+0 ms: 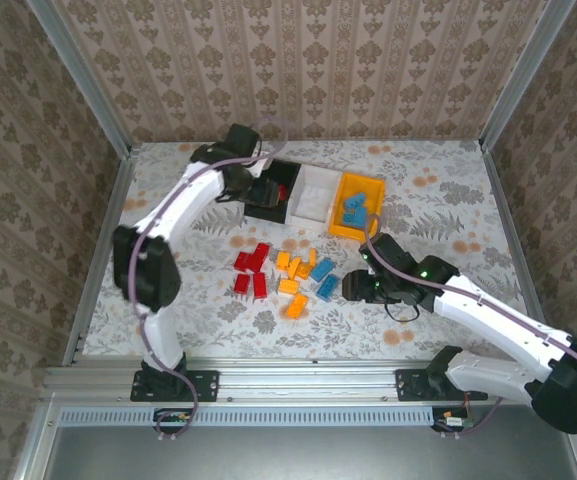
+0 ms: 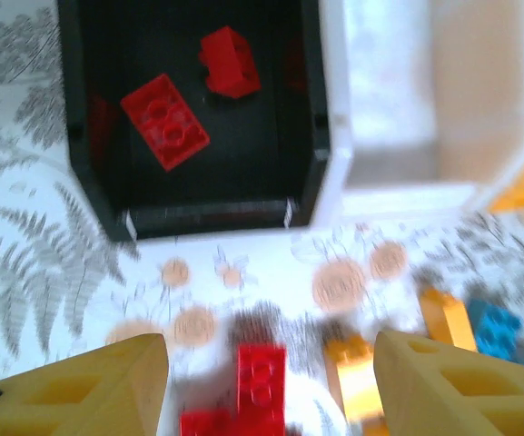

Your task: Sort the legos into containers by color

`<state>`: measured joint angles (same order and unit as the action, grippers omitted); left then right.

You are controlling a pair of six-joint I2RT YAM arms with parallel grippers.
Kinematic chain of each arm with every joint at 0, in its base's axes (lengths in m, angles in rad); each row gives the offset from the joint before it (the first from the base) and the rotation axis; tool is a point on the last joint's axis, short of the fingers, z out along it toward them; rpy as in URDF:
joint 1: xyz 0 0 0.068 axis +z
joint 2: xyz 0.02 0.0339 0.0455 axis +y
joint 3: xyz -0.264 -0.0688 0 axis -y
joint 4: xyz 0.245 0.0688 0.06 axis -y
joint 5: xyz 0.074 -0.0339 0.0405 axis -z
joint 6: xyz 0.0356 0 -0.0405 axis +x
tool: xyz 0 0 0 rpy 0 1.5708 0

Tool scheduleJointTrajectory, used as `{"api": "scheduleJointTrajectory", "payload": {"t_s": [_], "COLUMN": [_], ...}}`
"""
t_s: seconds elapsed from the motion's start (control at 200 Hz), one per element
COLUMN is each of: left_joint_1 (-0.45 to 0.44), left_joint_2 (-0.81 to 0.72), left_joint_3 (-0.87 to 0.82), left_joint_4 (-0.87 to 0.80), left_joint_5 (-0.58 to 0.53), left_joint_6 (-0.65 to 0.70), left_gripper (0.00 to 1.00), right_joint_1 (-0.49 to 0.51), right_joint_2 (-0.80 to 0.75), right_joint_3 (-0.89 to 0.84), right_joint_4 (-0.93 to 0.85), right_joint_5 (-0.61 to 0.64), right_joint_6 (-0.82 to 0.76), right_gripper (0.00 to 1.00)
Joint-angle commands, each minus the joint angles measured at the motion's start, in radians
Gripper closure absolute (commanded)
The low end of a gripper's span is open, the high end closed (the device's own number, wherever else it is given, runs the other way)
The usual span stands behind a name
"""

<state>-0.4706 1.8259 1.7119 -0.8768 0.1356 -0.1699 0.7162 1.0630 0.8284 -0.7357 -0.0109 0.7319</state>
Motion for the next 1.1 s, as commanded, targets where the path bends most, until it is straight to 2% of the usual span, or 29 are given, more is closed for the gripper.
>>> {"api": "scheduleJointTrajectory", "payload": {"t_s": [0.0,0.24,0.445,0.62,0.79,1.095], "left_joint_1": [-0.014,-0.129,-0.243,-0.288,-0.32,-0.322], "left_joint_2": [-0.162,-0.409,-0.495,-0.483,-0.397,-0.251], "left_joint_3": [-0.175,-0.599,-0.794,-0.823,-0.813,-0.78], "left_joint_4": [0.067,0.158,0.226,0.244,0.275,0.293], "left_joint_5": [0.014,-0.061,-0.142,-0.185,-0.196,-0.203], "left_joint_6": [-0.046,-0.179,-0.315,-0.373,-0.414,-0.459], "left_gripper": [0.37,0.37,0.36,0.37,0.38,0.39], "right_joint_1": [0.041,0.085,0.097,0.098,0.097,0.043], "right_joint_2": [-0.031,-0.048,-0.118,-0.146,-0.109,-0.019], "right_joint_3": [0.028,0.048,0.007,-0.023,-0.026,-0.034], "right_joint_4": [-0.052,-0.078,-0.102,-0.099,-0.081,0.003], "right_joint_5": [0.056,0.062,0.065,0.075,0.08,0.037], "right_joint_6": [0.044,0.04,0.043,0.026,-0.018,-0.103], "right_gripper": [0.42,0.42,0.42,0.41,0.41,0.41]}}
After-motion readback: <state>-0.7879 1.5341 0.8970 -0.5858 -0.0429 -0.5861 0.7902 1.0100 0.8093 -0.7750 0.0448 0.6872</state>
